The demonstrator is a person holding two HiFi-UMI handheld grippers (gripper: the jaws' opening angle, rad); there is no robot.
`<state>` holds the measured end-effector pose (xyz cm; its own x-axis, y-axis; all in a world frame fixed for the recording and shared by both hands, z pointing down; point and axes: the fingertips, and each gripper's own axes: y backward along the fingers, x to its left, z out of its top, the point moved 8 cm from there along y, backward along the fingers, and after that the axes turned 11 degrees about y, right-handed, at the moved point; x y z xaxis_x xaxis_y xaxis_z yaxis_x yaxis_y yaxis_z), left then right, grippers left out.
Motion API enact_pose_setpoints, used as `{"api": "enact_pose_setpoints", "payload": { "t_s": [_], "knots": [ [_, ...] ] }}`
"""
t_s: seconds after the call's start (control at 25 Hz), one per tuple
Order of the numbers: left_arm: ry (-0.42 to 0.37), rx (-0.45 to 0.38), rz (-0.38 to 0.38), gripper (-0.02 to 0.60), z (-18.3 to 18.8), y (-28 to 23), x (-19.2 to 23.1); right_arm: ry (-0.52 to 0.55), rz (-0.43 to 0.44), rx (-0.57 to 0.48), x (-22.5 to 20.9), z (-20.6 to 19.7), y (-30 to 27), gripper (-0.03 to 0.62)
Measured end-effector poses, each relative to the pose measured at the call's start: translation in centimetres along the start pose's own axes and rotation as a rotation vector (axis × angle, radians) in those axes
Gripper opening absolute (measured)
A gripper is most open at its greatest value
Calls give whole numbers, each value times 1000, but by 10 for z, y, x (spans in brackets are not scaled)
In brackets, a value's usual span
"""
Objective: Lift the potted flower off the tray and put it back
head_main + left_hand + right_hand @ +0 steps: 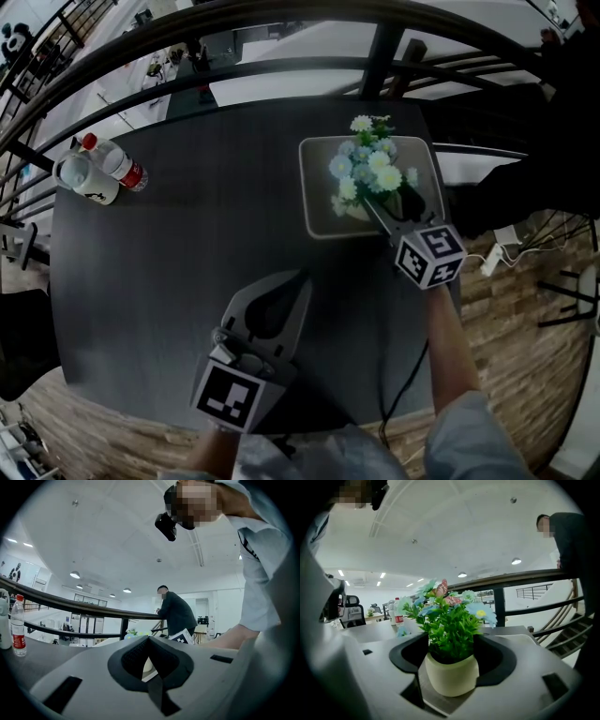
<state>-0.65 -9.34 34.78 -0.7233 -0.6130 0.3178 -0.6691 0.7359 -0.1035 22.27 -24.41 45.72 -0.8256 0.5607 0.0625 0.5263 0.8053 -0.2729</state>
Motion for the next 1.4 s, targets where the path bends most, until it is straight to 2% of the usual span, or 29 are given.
{"api": "enact_pose_setpoints", "payload": {
  "t_s": [0.28,0.44,0.88,1.16,1.4],
  "knots": [
    [-1,3,5,-2,-2,0,6,95,-13,-11,10,5,-9,263],
    [1,10,6,-2,-4,0,10,108,-37,-19,15,5,-16,243],
    [6,12,14,-2,-3,1,16,137,-77,-33,23,6,-19,128],
    [7,12,17,-2,0,4,18,207,-95,-15,33,10,-19,81],
    [9,6,23,-2,2,8,20,275,-117,-9,39,11,-17,67]
  ]
}}
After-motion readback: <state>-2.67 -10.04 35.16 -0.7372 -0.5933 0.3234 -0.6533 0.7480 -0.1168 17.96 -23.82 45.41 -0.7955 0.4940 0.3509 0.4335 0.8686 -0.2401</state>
